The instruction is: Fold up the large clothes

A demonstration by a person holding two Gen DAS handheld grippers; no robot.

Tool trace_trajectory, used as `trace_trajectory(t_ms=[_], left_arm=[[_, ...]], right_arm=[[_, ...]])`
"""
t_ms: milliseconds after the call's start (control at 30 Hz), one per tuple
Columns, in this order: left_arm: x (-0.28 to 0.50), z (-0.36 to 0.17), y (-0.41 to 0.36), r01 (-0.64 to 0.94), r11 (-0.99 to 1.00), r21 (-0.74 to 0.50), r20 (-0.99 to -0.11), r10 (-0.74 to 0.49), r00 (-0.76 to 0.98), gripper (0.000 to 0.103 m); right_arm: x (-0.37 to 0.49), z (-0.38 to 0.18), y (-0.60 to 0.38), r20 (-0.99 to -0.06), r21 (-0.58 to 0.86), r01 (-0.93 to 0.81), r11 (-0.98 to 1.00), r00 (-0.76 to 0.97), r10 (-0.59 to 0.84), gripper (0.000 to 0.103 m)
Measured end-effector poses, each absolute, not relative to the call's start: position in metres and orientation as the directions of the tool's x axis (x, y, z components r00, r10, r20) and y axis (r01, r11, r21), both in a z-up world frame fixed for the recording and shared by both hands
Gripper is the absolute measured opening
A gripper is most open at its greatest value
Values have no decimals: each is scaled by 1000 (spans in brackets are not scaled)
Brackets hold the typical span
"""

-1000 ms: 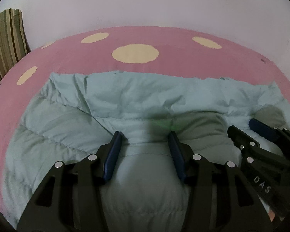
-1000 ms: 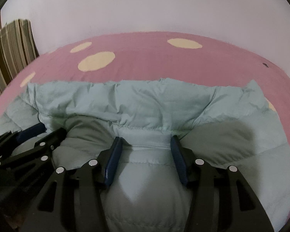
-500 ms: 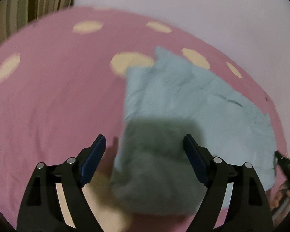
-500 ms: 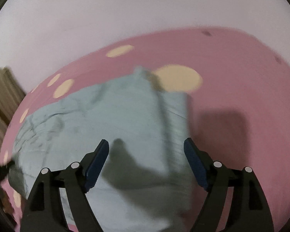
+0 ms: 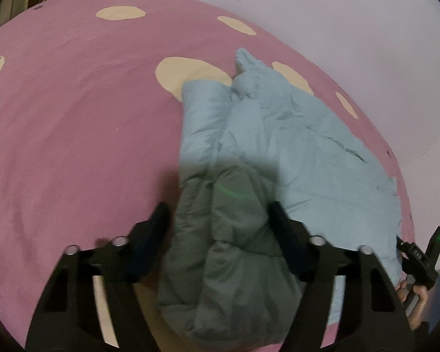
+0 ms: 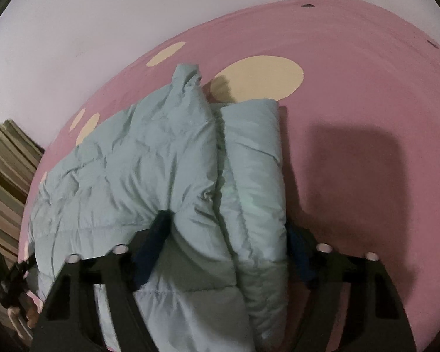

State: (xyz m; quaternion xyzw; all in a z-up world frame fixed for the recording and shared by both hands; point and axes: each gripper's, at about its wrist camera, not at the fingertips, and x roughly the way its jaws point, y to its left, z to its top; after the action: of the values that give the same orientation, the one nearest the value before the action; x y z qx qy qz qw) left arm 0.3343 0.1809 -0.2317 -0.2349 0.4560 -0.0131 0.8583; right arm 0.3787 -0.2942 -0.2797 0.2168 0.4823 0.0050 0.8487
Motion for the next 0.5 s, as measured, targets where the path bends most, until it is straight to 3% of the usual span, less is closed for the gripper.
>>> trace_trajectory(t_ms=[133,267,367,500], left_arm=[[336,-235,175,-179,887,-426,-772,-252,584,48],[335,-235,178,-168,876,-452,-757,-277,592,30],[328,-229,181,-158,869,-468,-742,-290,604,20],[313,-219,186,-150,871,-469,-732,-288,617,16]], right_arm=[[380,-282,-290,-807,418,196,887,529,263,39],[375,-280,-288,-785,470,194,861,538,307,20],[368,-273,-283,-779,470,184,863,547,308,15],[349,-266,-283,-762,496,169,852,555,334,13]])
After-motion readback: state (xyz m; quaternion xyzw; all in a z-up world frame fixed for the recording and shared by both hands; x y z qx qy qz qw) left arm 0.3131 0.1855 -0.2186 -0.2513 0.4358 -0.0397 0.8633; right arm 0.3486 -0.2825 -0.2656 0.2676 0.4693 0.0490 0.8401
